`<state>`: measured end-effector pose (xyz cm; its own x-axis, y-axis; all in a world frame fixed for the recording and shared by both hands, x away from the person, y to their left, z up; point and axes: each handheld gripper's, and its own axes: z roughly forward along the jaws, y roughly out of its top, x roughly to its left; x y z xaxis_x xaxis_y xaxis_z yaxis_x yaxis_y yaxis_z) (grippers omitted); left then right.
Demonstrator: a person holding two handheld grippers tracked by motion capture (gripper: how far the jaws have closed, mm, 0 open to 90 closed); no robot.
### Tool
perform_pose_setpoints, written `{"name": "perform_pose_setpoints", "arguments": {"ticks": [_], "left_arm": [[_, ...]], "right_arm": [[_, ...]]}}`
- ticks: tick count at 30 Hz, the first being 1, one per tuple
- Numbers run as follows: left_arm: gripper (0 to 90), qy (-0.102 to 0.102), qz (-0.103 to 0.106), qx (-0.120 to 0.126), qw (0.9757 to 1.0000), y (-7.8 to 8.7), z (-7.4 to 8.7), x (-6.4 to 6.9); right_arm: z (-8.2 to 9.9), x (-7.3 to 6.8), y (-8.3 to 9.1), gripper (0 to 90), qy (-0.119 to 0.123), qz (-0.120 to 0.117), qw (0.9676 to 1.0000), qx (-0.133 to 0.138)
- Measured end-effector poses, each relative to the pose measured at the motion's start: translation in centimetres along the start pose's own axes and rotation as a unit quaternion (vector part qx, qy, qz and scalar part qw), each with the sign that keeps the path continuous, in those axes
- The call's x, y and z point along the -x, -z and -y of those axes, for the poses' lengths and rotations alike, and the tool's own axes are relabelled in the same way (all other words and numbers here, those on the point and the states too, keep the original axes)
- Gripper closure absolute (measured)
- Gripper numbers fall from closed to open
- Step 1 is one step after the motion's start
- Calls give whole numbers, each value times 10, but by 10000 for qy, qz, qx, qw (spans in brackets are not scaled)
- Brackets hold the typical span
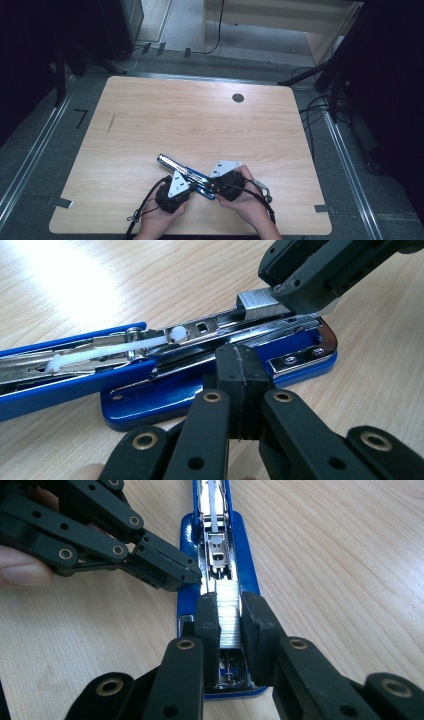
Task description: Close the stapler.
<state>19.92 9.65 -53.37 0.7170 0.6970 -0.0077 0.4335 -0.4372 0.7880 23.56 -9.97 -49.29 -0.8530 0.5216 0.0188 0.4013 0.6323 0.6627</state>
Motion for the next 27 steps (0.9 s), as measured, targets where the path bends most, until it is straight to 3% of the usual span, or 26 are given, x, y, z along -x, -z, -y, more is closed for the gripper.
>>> {"name": "perform_pose_setpoints", "arguments": {"ticks": [27], "left_arm": [[900, 2, -3, 2, 10000, 0, 0, 0]], "right_arm": [[-6, 0, -2, 794, 147, -70, 9996, -214]]}}
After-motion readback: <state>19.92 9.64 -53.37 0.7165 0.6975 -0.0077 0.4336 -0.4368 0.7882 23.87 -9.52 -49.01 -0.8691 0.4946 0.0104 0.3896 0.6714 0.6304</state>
